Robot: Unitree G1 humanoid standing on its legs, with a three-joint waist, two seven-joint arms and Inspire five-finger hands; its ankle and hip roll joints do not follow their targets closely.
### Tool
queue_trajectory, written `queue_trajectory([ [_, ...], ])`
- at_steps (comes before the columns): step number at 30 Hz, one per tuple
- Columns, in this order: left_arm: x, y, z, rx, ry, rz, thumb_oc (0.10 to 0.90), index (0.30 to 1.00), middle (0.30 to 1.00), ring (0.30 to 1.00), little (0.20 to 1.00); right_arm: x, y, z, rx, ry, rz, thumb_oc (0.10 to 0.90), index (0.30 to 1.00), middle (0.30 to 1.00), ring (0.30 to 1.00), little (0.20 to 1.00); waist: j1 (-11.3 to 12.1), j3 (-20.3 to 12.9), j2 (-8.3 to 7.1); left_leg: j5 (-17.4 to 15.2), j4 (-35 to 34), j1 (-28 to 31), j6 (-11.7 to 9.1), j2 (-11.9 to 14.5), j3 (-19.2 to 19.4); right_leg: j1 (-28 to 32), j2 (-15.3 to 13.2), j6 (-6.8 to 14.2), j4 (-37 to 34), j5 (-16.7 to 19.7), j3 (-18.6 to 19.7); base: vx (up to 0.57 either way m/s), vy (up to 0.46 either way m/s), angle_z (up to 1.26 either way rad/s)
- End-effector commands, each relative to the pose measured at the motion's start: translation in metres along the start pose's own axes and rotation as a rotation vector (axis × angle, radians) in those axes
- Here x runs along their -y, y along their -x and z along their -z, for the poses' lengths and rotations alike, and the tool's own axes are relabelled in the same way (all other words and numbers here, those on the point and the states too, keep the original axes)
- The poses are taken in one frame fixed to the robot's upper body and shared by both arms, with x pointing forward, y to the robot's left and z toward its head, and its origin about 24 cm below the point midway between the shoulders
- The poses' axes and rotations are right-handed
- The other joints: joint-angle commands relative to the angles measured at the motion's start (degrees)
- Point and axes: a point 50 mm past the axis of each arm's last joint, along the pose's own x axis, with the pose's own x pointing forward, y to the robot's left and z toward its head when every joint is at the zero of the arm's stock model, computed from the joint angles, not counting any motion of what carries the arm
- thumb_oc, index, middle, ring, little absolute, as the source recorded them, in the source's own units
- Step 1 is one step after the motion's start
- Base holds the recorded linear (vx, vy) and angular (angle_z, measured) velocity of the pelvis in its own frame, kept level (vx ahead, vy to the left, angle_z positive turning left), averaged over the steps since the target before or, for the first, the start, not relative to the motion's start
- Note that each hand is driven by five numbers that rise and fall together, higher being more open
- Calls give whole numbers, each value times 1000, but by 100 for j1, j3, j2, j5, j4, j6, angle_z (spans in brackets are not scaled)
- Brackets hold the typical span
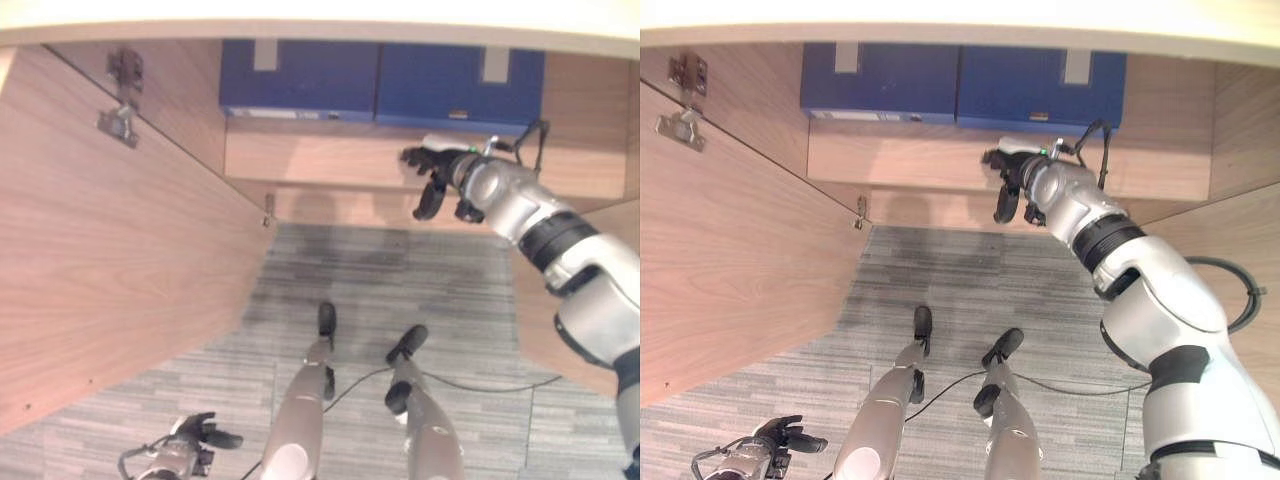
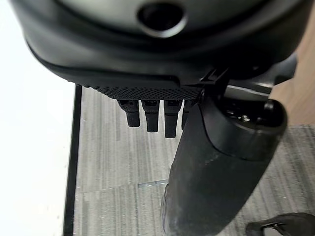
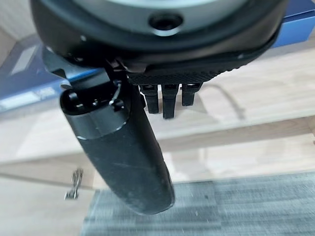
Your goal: Put the empty folder in the office cabinet
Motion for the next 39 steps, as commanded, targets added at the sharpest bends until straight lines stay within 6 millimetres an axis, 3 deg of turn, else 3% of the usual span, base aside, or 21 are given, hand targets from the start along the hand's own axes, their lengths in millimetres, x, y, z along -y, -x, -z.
queue_trajectory([
  [1, -23, 7, 50, -164, -86, -46, 800, 900, 900, 900, 900, -8, -2, 7, -62, 146, -34, 800, 900, 900, 900, 900, 38, -155, -113, -27, -637, 457, -459, 132, -51, 620, -144, 764, 161, -580, 38, 34, 22, -1],
  [2, -21, 7, 51, -164, -86, -42, 800, 900, 900, 900, 900, -16, -5, 5, -79, 246, -54, 800, 900, 900, 900, 900, 30, -209, -130, -31, -668, 526, -465, 136, -25, 711, -121, 783, 87, -561, 34, 60, 55, -2],
  [3, -13, 7, 50, -161, -89, -29, 800, 900, 900, 900, 900, -36, -9, 6, -82, 349, -74, 800, 900, 900, 900, 900, -15, -335, -148, -46, -707, 645, -483, 142, 11, 877, -80, 835, -64, -499, 57, 53, 61, -4],
  [6, -1, 7, 50, -162, -92, -4, 800, 900, 900, 900, 900, -69, -13, 6, -76, 382, -130, 800, 900, 900, 900, 900, -69, -555, -213, -79, -751, 773, -551, 160, 37, 1102, -19, 878, -303, -441, 52, 32, 41, -5],
  [8, 4, 7, 54, -170, -92, 6, 800, 900, 900, 900, 900, -78, -13, 9, -79, 398, -146, 800, 900, 900, 900, 900, -106, -608, -230, -119, -751, 868, -540, 165, 77, 1187, -20, 898, -363, -419, 70, 40, 62, -6],
  [9, 7, 9, 61, -192, -84, 12, 800, 900, 900, 900, 900, -103, -10, 11, -46, 365, -195, 800, 900, 900, 900, 900, -161, -721, -271, -161, -751, 1085, -520, 156, 103, 1354, -19, 919, -426, -387, 138, -28, 124, -2],
  [10, 7, 9, 64, -204, -78, 13, 800, 900, 900, 900, 900, -112, -8, 15, -42, 333, -215, 800, 900, 900, 900, 900, -202, -756, -289, -67, -751, 1139, -464, 129, 191, 1354, -59, 872, -414, -292, 73, -25, 140, 0],
  [15, -6, 11, 69, -219, -50, -23, 800, 900, 900, 900, 900, -118, 16, 6, 146, 156, -206, 800, 900, 900, 900, 900, -479, -1065, -359, -288, -751, 1587, -404, 80, 386, 1550, -22, 923, -472, -280, 365, 29, 147, -27],
  [16, -12, 10, 66, -198, -32, -29, 800, 900, 900, 900, 900, -122, 38, 8, 249, -25, -229, 800, 900, 900, 900, 900, -698, -1224, -355, -407, -751, 1809, -364, 50, 499, 1631, -30, 956, -476, -262, 458, 49, 114, -39],
  [17, -12, 10, 66, -198, -36, -28, 800, 900, 900, 900, 900, -122, 39, 10, 245, -28, -230, 800, 900, 900, 900, 900, -667, -1223, -355, -412, -751, 1822, -364, 49, 508, 1639, -31, 958, -476, -262, 467, 77, 164, -36],
  [19, -11, 9, 59, -161, -52, -12, 800, 900, 900, 900, 900, -138, 58, 27, 265, -212, -271, 800, 900, 900, 900, 900, -839, -1368, -340, -534, -743, 2049, -324, 19, 621, 1741, -59, 990, -456, -256, 540, 91, 133, -42],
  [20, -9, 8, 51, -125, -79, -1, 800, 900, 900, 900, 900, -156, 70, 52, 204, -345, -289, 800, 900, 900, 900, 900, -939, -1505, -334, -644, -736, 2250, -285, -19, 719, 1835, -79, 1018, -438, -262, 605, 132, 148, -55],
  [21, -6, 7, 48, -112, -83, 6, 800, 900, 900, 900, 900, -165, 76, 65, 157, -391, -288, 800, 900, 900, 900, 900, -976, -1552, -339, -693, -731, 2341, -266, -32, 757, 1874, -84, 1022, -436, -266, 636, 105, 103, -45],
  [22, -6, 7, 48, -112, -83, 6, 800, 900, 900, 900, 900, -165, 76, 65, 157, -391, -288, 800, 900, 900, 900, 900, -976, -1552, -339, -693, -731, 2341, -266, -32, 757, 1874, -84, 1022, -436, -266, 636, 126, 115, -49],
  [23, -1, 1, 10, -29, -105, 7, 800, 900, 900, 900, 900, -186, 84, 79, 82, -431, -304, 800, 900, 900, 900, 900, -1206, -1708, -357, -814, -733, 2593, -223, -48, 927, 1934, -85, 1038, -423, -268, 785, 93, 88, -51],
  [24, 0, 1, 11, -29, -107, 8, 800, 900, 900, 900, 900, -186, 84, 80, 80, -432, -304, 800, 900, 900, 900, 900, -1184, -1708, -358, -818, -733, 2604, -223, -48, 935, 1940, -84, 1039, -423, -268, 793, 172, 128, -46],
  [25, 25, 3, 22, -56, -116, 59, 800, 900, 900, 900, 900, -194, 98, 95, 46, -494, -272, 800, 900, 900, 900, 900, -1325, -1825, -404, -905, -724, 2761, -184, -79, 1045, 1987, -69, 1044, -414, -274, 900, 106, 61, -69],
  [29, 54, 5, 19, -37, -135, 142, 800, 900, 900, 900, 900, -219, 124, 125, -93, -607, -259, 800, 900, 900, 900, 900, -1633, -1961, -400, -1036, -713, 2965, -128, -101, 1193, 2034, -45, 1067, -389, -286, 1136, 83, 53, -66],
  [31, 62, 7, 18, -28, -131, 159, 800, 900, 900, 900, 900, -225, 126, 132, -135, -642, -254, 800, 900, 900, 900, 900, -1693, -1909, -389, -1100, -665, 3047, -69, -150, 1086, 2011, 4, 1058, -306, -313, 1381, 28, 61, -42],
  [35, 74, 9, 18, -27, -85, 180, 800, 900, 900, 900, 900, -235, 126, 139, -196, -717, -237, 800, 900, 900, 900, 900, -1623, -1960, -446, -1095, -715, 3085, -144, -259, 25, 1872, 146, 992, -246, -361, 1824, 18, 31, -87],
  [39, 85, 13, 32, -69, -153, 232, 800, 900, 900, 900, 900, -250, 137, 152, -284, -823, -210, 800, 900, 900, 900, 900, -1739, -1949, -404, -1096, -751, 3050, -94, -309, 83, 1847, 103, 1009, -220, -369, 1921, -63, 46, -13],
])
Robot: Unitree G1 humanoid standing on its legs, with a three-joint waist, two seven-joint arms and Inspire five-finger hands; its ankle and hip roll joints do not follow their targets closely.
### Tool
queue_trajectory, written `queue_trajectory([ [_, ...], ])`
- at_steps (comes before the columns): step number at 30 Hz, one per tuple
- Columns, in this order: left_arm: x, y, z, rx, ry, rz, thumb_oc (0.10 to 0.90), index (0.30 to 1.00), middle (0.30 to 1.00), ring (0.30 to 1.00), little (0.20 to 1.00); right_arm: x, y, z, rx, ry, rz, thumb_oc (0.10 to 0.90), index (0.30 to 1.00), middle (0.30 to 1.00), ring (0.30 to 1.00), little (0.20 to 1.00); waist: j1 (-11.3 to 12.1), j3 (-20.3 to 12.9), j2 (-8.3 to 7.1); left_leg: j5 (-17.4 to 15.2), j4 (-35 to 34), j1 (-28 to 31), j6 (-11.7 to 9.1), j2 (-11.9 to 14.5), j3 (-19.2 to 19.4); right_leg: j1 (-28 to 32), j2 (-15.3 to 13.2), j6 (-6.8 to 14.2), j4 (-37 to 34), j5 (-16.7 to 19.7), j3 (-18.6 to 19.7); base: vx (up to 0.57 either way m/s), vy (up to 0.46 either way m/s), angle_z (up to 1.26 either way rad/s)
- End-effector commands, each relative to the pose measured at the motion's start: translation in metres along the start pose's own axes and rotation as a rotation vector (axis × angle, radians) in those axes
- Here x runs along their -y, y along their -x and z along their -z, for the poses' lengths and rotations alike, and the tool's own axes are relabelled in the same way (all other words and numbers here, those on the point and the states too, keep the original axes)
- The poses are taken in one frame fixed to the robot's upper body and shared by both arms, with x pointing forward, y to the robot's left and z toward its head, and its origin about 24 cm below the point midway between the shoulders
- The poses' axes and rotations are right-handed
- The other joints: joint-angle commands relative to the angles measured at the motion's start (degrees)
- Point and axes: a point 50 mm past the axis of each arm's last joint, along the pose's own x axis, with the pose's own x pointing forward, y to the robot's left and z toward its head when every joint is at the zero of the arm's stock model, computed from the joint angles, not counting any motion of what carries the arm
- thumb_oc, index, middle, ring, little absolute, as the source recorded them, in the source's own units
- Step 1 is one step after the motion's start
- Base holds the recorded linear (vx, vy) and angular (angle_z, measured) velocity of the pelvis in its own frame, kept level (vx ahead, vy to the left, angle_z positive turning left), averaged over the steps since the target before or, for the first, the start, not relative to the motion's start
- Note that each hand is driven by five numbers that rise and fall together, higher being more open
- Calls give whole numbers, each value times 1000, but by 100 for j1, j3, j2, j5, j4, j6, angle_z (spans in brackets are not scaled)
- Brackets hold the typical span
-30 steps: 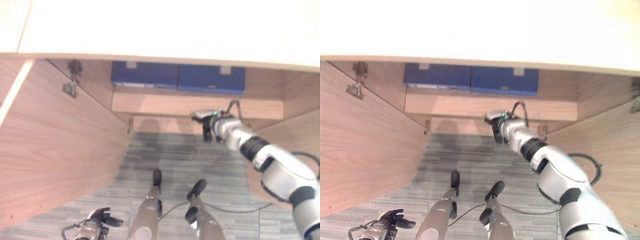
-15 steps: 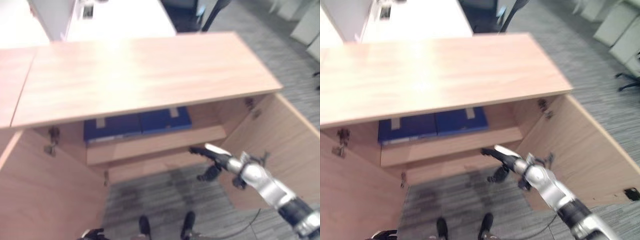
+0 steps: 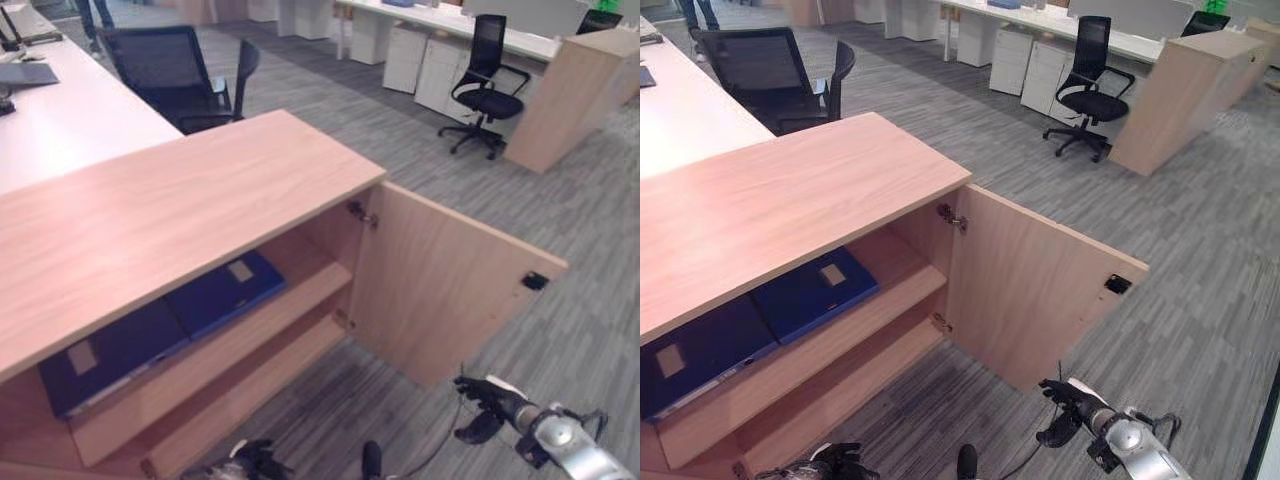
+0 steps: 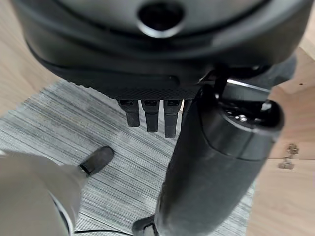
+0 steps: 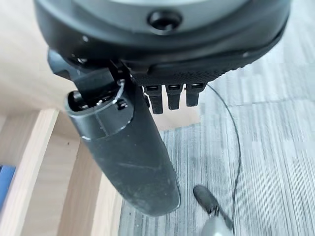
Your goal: Put the empty folder in the office cabinet
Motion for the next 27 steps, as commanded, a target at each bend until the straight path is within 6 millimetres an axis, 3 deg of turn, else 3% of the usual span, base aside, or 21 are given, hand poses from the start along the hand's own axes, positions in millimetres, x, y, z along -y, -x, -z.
queue_trajectory([
  [1, -16, 2, 23, -91, -62, -21, 800, 900, 900, 900, 900, 34, -9, -60, 232, -55, 146, 800, 900, 900, 900, 900, 173, 162, 33, -157, -72, -176, 49, -56, -337, 17, -34, 577, 239, -451, 191, -60, 45, -3],
  [6, -28, 7, 50, -214, -94, -34, 800, 900, 900, 900, 900, 21, -8, -63, 283, -128, 113, 800, 900, 900, 900, 900, 38, 247, -94, -200, -72, -235, 49, -75, -17, -292, -55, 648, 172, -147, 272, -134, 9, -17],
  [9, -40, 13, 69, -277, -128, -50, 800, 900, 900, 900, 900, 10, -5, -59, 285, -139, 88, 800, 900, 900, 900, 900, -8, 280, -171, -195, -72, -293, 43, -35, 229, -515, -156, 781, 168, 34, 75, -132, -64, -66],
  [10, -48, 16, 76, -293, -131, -75, 800, 900, 900, 900, 900, 11, -3, -57, 296, -166, 112, 800, 900, 900, 900, 900, 70, 381, -78, -164, -72, -289, 21, 128, 372, -445, -428, 827, 293, -73, -274, -122, -134, -109],
  [12, -64, 20, 82, -320, -135, -111, 800, 900, 900, 900, 900, 14, -1, -57, 314, -191, 150, 800, 900, 900, 900, 900, 110, 418, 0, -120, -72, -265, -20, 297, 535, -270, -841, 835, 435, -143, -451, -130, -127, -90],
  [15, -83, 25, 85, -340, -149, -149, 800, 900, 900, 900, 900, 13, -2, -58, 330, -218, 173, 800, 900, 900, 900, 900, 170, 296, -79, -152, -72, -124, -51, 300, 777, -29, -1211, 904, 385, 35, -682, -16, -60, -59],
  [16, -83, 25, 85, -340, -149, -150, 800, 900, 900, 900, 900, 13, -2, -58, 331, -219, 172, 800, 900, 900, 900, 900, 171, 301, -86, -152, -72, -119, -50, 297, 777, -19, -1213, 905, 375, 42, -683, 112, -64, -55],
  [18, -107, 31, 87, -354, -138, -204, 800, 900, 900, 900, 900, 9, -5, -54, 310, -245, 181, 800, 900, 900, 900, 900, 214, 44, -300, -249, -58, 47, -79, 159, 960, 99, -1179, 998, 135, 93, -838, 216, -117, -19],
  [19, -109, 32, 88, -354, -128, -216, 800, 900, 900, 900, 900, 9, -6, -52, 298, -255, 188, 800, 900, 900, 900, 900, 233, -31, -301, -353, -59, 130, -125, 194, 886, 135, -1116, 1042, 100, 44, -789, 152, -156, 5],
  [22, -109, 32, 89, -357, -87, -233, 800, 900, 900, 900, 900, 12, -6, -48, 287, -270, 214, 800, 900, 900, 900, 900, 206, -51, -338, -263, -58, 196, -137, 212, 958, 134, -1106, 1006, 148, 126, -829, 70, -108, -31],
  [25, -108, 31, 85, -350, -71, -240, 800, 900, 900, 900, 900, 29, 6, -41, 280, -283, 288, 800, 900, 900, 900, 900, 146, -114, -307, -279, -62, 263, -171, 295, 914, 202, -1023, 961, 170, 66, -824, 75, -103, -4],
  [27, -99, 27, 80, -323, -57, -225, 800, 900, 900, 900, 900, 57, 20, -43, 309, -287, 412, 800, 900, 900, 900, 900, 87, -167, -234, -268, -72, 315, -217, 400, 910, 238, -886, 894, 163, -67, -785, 73, -83, 3],
])
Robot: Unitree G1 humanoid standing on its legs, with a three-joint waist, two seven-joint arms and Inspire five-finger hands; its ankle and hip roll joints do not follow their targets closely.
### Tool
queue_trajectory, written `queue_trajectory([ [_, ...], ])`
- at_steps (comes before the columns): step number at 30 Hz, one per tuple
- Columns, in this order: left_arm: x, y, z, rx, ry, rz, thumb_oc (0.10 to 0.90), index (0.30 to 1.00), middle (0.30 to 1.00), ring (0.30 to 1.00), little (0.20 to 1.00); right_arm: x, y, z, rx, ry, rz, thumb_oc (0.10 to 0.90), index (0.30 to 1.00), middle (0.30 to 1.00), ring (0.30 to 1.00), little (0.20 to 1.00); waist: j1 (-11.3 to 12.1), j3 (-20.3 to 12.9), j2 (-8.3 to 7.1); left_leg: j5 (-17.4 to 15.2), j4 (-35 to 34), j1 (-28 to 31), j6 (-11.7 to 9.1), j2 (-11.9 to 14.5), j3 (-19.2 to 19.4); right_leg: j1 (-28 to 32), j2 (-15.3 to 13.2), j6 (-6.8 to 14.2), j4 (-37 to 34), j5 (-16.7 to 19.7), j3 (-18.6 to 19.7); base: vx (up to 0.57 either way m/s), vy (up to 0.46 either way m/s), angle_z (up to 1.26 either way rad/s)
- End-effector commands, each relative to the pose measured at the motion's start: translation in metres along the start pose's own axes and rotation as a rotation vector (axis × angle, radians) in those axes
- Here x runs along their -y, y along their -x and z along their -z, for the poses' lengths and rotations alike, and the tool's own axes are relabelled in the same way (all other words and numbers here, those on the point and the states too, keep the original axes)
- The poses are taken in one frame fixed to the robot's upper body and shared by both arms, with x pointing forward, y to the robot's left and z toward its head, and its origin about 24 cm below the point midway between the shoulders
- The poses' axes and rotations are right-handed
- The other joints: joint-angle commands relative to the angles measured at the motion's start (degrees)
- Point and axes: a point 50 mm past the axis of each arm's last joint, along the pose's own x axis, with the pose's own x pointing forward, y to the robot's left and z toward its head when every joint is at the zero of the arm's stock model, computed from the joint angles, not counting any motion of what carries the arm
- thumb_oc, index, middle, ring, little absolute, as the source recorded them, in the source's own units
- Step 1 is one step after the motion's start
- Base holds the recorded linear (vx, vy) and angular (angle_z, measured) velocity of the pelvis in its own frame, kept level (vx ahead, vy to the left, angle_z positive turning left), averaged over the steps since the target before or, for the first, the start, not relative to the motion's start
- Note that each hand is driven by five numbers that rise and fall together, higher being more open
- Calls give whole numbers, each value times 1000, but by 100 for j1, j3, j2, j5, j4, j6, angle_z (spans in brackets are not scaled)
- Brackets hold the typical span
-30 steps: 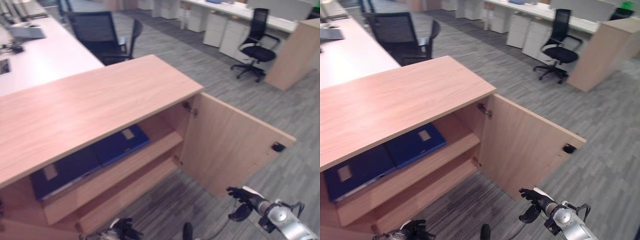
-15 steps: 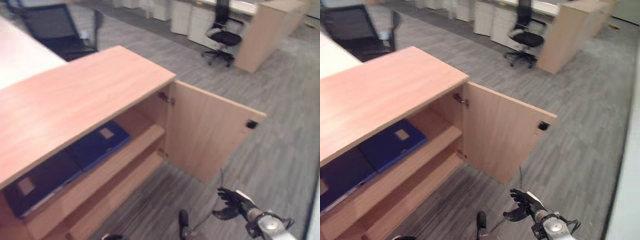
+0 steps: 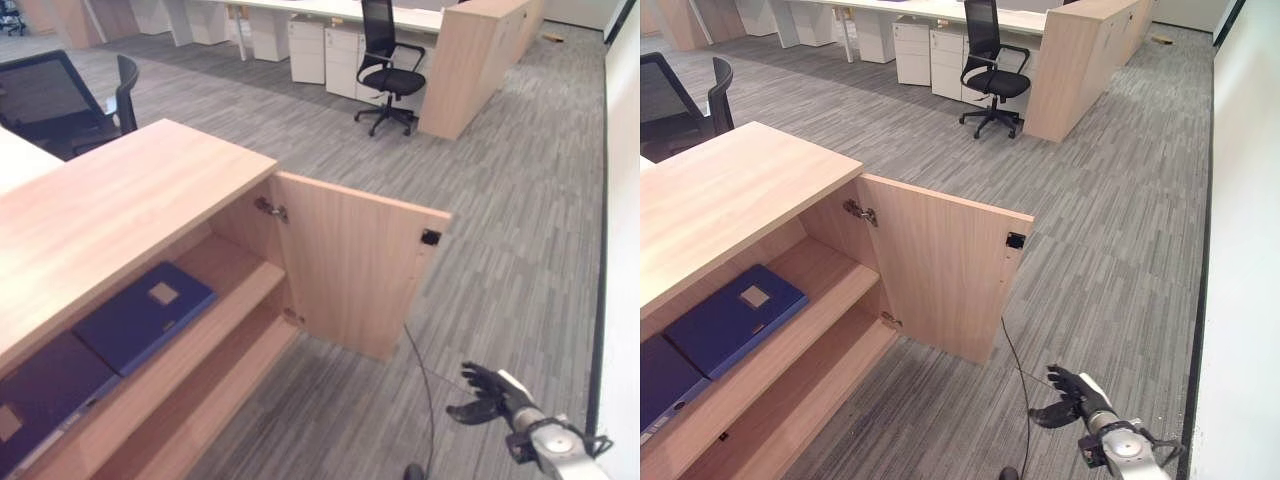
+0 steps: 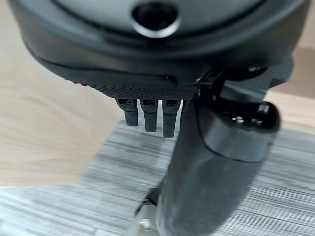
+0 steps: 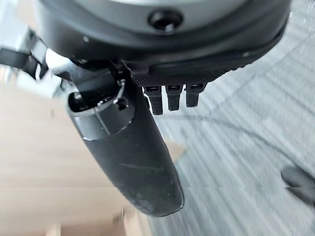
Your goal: Put the empty folder in the office cabinet
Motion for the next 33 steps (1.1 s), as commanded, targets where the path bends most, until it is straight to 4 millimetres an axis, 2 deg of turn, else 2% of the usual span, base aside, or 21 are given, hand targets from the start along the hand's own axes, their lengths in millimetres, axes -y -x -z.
queue_trajectory([
  [1, -24, 2, 9, -48, 22, -76, 800, 900, 900, 900, 900, 35, 5, -48, 222, -27, 169, 800, 900, 900, 900, 900, -44, -215, -368, -635, -36, 73, 309, -350, -229, -465, -131, 262, 171, 169, -6, 49, -44, -1],
  [3, -18, 1, -1, -11, 45, -91, 800, 900, 900, 900, 900, 55, 8, -67, 290, -12, 256, 800, 900, 900, 900, 900, -43, -240, -301, -600, -36, 95, 256, -246, -244, -423, 2, 201, 157, 66, -2, 59, -54, -3],
  [4, -18, 1, -1, -11, 45, -91, 800, 900, 900, 900, 900, 56, 8, -67, 290, -12, 257, 800, 900, 900, 900, 900, -42, -236, -295, -600, -36, 98, 254, -242, -244, -420, 6, 200, 157, 65, -4, 77, -78, 1],
  [5, -10, 0, -7, 3, 45, -78, 800, 900, 900, 900, 900, 68, 11, -87, 352, 19, 300, 800, 900, 900, 900, 900, -27, -244, -256, -569, -36, 98, 222, -178, -256, -396, 86, 159, 151, -3, -3, 57, -63, 2],
  [8, -3, 0, -12, 19, 43, -66, 800, 900, 900, 900, 900, 83, 16, -116, 440, 78, 340, 800, 900, 900, 900, 900, 25, -255, -197, -518, -36, 103, 168, -86, -268, -354, 199, 107, 134, -97, -4, 37, -43, 0],
  [9, -3, 0, -12, 19, 43, -65, 800, 900, 900, 900, 900, 83, 16, -116, 440, 78, 340, 800, 900, 900, 900, 900, 24, -255, -196, -518, -36, 103, 168, -86, -268, -354, 200, 107, 134, -97, -4, 0, 0, 0],
  [12, 3, 0, -6, 4, 30, -47, 800, 900, 900, 900, 900, 96, 21, -157, 555, 134, 352, 800, 900, 900, 900, 900, 141, -273, -147, -458, -36, 100, 100, 12, -295, -273, 306, 58, 107, -200, -26, 50, -36, 1],
  [14, 6, 0, -3, 0, 25, -36, 800, 900, 900, 900, 900, 101, 24, -174, 601, 157, 357, 800, 900, 900, 900, 900, 210, -282, -127, -429, -36, 93, 76, 48, -320, -233, 336, 38, 98, -246, -48, 29, -18, 3],
  [15, 7, 0, -3, 0, 27, -35, 800, 900, 900, 900, 900, 101, 24, -175, 602, 158, 357, 800, 900, 900, 900, 900, 203, -279, -122, -429, -36, 95, 75, 50, -322, -231, 338, 37, 98, -247, -49, 36, -18, 5],
  [16, 9, 0, 0, 5, 20, -29, 800, 900, 900, 900, 900, 107, 27, -194, 646, 187, 371, 800, 900, 900, 900, 900, 302, -278, -107, -406, -36, 84, 56, 66, -355, -195, 370, 21, 84, -291, -74, 24, -10, 5],
  [18, 10, 0, 1, 4, 23, -26, 800, 900, 900, 900, 900, 109, 28, -201, 660, 194, 378, 800, 900, 900, 900, 900, 336, -271, -96, -393, -36, 77, 48, 74, -370, -177, 386, 12, 80, -310, -94, 22, -11, 10],
  [21, 13, 0, 2, 4, 24, -21, 800, 900, 900, 900, 900, 107, 28, -226, 724, 194, 350, 800, 900, 900, 900, 900, 453, -262, -65, -358, -36, 44, 4, 106, -435, -104, 432, -23, 55, -399, -135, 40, -17, 14],
  [27, 15, 0, 0, 12, 22, -19, 800, 900, 900, 900, 900, 103, 23, -246, 760, 151, 299, 800, 900, 900, 900, 900, 563, -270, -58, -313, -36, 3, -34, 125, -516, -9, 466, -57, 36, -467, -196, 31, -22, 12],
  [33, 16, 0, -1, 17, 7, -15, 800, 900, 900, 900, 900, 93, 10, -269, 773, 56, 209, 800, 900, 900, 900, 900, 715, -299, -57, -278, -36, -17, -82, 153, -593, 81, 508, -97, 5, -532, -270, 19, -16, 9],
])
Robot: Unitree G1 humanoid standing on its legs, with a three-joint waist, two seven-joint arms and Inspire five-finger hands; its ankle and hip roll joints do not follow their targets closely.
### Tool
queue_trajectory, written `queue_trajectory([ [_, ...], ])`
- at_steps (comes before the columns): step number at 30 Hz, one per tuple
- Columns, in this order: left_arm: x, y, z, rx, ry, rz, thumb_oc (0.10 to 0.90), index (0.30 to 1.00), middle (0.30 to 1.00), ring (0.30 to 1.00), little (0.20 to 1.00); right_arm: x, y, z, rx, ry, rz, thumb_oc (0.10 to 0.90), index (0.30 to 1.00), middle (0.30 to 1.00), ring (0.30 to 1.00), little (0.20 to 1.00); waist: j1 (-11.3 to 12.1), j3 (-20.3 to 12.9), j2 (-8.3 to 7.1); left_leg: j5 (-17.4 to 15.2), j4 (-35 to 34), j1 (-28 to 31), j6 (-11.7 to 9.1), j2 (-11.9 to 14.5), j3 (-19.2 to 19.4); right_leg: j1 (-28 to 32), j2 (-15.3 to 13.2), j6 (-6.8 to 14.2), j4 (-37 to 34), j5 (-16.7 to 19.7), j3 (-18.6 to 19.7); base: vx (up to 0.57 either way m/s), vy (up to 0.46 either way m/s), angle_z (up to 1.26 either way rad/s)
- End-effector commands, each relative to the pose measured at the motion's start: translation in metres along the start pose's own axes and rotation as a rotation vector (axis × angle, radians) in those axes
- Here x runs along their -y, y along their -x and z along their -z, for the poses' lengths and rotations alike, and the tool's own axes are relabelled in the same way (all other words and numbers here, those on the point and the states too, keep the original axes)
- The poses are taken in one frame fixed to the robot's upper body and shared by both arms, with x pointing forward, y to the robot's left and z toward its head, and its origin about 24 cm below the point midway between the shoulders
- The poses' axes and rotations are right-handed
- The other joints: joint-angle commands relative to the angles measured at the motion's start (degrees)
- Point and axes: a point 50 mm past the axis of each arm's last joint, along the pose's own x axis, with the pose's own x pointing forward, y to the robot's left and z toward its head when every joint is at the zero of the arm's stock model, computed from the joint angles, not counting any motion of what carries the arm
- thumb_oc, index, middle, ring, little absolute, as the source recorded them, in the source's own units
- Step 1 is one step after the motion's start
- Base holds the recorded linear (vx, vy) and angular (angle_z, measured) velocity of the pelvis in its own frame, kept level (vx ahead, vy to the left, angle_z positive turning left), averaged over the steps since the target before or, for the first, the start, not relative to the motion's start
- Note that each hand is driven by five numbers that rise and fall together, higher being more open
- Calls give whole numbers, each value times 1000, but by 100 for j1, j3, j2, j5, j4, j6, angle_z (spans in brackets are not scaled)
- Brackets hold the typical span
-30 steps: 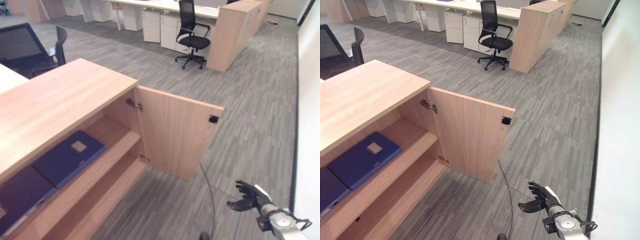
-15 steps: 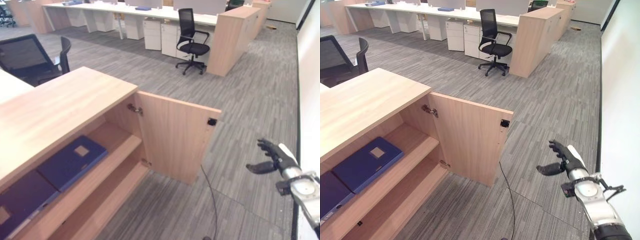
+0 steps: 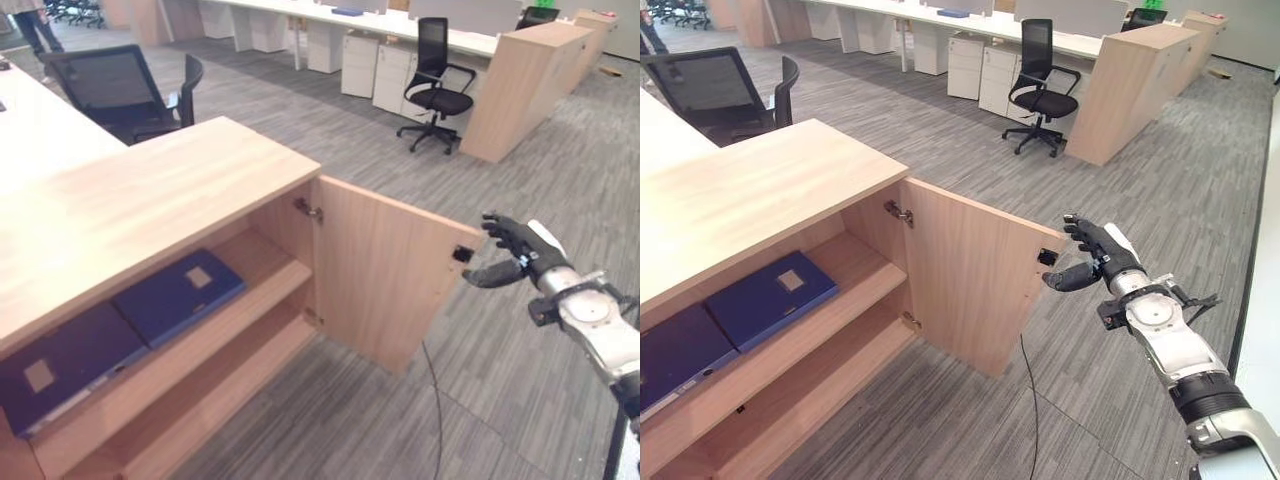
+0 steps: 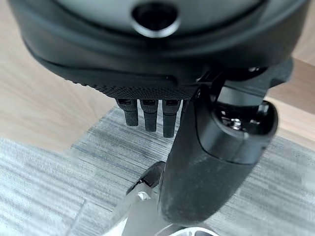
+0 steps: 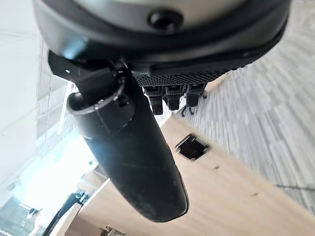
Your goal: Put the empty folder in the office cabinet
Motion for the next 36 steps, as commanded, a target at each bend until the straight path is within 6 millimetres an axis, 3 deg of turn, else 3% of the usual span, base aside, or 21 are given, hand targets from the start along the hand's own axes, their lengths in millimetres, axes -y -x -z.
queue_trajectory([
  [1, -16, 0, 2, -29, -28, -38, 800, 900, 900, 900, 900, 21, -18, -61, 228, -73, 68, 800, 900, 900, 900, 900, 74, -102, -154, -436, -38, 243, -35, -37, -158, 7, 344, 51, 7, -508, 103, 0, 0, 0],
  [9, -20, 0, 6, -45, -49, -37, 800, 900, 900, 900, 900, 17, -41, -73, 163, -56, 25, 800, 900, 900, 900, 900, 197, -108, -180, -378, -38, 196, -88, 25, -208, 39, 392, 22, 6, -554, 56, 9, -9, 2],
  [13, -26, 0, 1, -32, -60, -45, 800, 900, 900, 900, 900, 9, -44, -77, 116, 119, -79, 800, 900, 900, 900, 900, 203, -98, -202, -357, -38, 162, -108, 27, -240, 39, 403, 12, 6, -562, 35, -5, -6, 8],
  [19, -34, 0, -4, -11, -86, -38, 800, 900, 900, 900, 900, -13, -44, -87, 92, 353, -291, 800, 900, 900, 900, 900, 216, -94, -261, -351, -38, 150, -142, 42, -284, 63, 426, -1, 6, -592, 22, 0, 0, 0],
  [23, -36, 0, -8, 9, -89, -24, 800, 900, 900, 900, 900, -51, -33, -101, 144, 461, -543, 800, 900, 900, 900, 900, 213, -95, -286, -338, -38, 143, -168, 63, -295, 49, 446, -10, 6, -610, 43, 0, 0, 0],
  [24, -36, 0, -8, 9, -89, -24, 800, 900, 900, 900, 900, -51, -33, -101, 144, 461, -543, 800, 900, 900, 900, 900, 211, -95, -282, -338, -38, 142, -168, 63, -295, 48, 446, -10, 6, -610, 42, 0, 0, 0],
  [27, -34, 0, -11, 23, -92, -12, 800, 900, 900, 900, 900, -94, -15, -108, 210, 475, -782, 800, 900, 900, 900, 900, 213, -96, -289, -330, -38, 127, -178, 80, -306, 30, 453, -18, 6, -616, 59, -25, 5, -1],
  [29, -36, 0, -13, 28, -94, -6, 800, 900, 900, 900, 900, -122, 2, -112, 224, 574, -976, 800, 900, 900, 900, 900, 217, -92, -312, -333, -38, 123, -179, 90, -307, 15, 453, -21, 6, -612, 58, -37, 4, -3],
  [31, -38, 1, -15, 31, -96, -10, 800, 900, 900, 900, 900, -144, 21, -121, 274, 577, -1127, 800, 900, 900, 900, 900, 214, -90, -316, -332, -38, 121, -182, 100, -311, 12, 449, -28, 6, -608, 70, -25, 6, -4],
  [32, -38, 1, -15, 32, -95, -10, 800, 900, 900, 900, 900, -144, 22, -121, 274, 578, -1127, 800, 900, 900, 900, 900, 211, -88, -310, -332, -38, 121, -182, 100, -312, 12, 450, -28, 6, -608, 69, 0, 0, 0],
  [34, -44, 1, -21, 46, -103, -26, 800, 900, 900, 900, 900, -174, 54, -135, 368, 541, -1346, 800, 900, 900, 900, 900, 227, -93, -350, -330, -38, 124, -179, 126, -328, 9, 448, -35, 6, -600, 71, -19, -5, 0],
  [36, -45, 1, -24, 53, -115, -33, 800, 900, 900, 900, 900, -187, 73, -151, 471, 473, -1431, 800, 900, 900, 900, 900, 238, -110, -380, -318, -38, 124, -181, 143, -341, 7, 448, -43, 6, -589, 74, -18, -4, 1],
])
